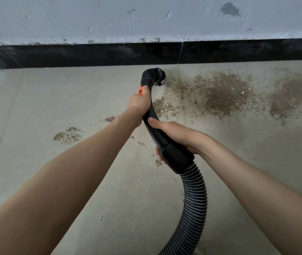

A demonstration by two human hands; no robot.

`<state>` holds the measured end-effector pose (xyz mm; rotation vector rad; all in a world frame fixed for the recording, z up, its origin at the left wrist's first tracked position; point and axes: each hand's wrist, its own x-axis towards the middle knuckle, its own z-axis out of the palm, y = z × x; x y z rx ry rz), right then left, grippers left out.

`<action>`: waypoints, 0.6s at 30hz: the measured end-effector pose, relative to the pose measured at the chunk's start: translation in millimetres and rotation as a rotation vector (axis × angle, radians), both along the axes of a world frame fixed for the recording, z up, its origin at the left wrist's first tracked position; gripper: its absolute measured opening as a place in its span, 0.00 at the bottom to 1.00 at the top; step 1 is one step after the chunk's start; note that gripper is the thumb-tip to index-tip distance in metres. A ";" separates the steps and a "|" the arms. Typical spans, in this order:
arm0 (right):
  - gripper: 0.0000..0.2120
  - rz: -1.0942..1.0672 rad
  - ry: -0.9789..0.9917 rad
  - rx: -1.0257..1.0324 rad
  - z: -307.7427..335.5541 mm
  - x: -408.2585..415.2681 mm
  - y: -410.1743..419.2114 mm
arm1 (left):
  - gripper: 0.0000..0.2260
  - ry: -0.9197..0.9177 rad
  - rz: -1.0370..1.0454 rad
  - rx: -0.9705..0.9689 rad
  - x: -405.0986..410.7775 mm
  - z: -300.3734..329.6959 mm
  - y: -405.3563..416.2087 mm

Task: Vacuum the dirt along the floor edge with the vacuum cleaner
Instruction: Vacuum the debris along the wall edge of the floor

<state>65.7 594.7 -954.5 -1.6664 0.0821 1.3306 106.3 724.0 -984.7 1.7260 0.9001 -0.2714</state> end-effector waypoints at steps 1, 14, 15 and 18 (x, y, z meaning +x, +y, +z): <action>0.27 0.006 -0.006 0.001 -0.1 7.5 1.8 | 0.16 -0.010 0.006 0.000 6.4 -0.3 1.4; 0.27 -0.110 -0.078 -0.020 -24.7 36.5 -26.4 | 0.17 -0.060 -0.104 -0.033 49.9 -12.9 -31.1; 0.27 -0.123 -0.082 -0.021 -25.4 37.2 -29.0 | 0.18 -0.060 -0.127 -0.035 52.8 -12.3 -34.0; 0.27 -0.137 -0.097 -0.017 -26.0 38.6 -29.6 | 0.20 -0.052 -0.171 -0.041 58.4 -12.4 -36.1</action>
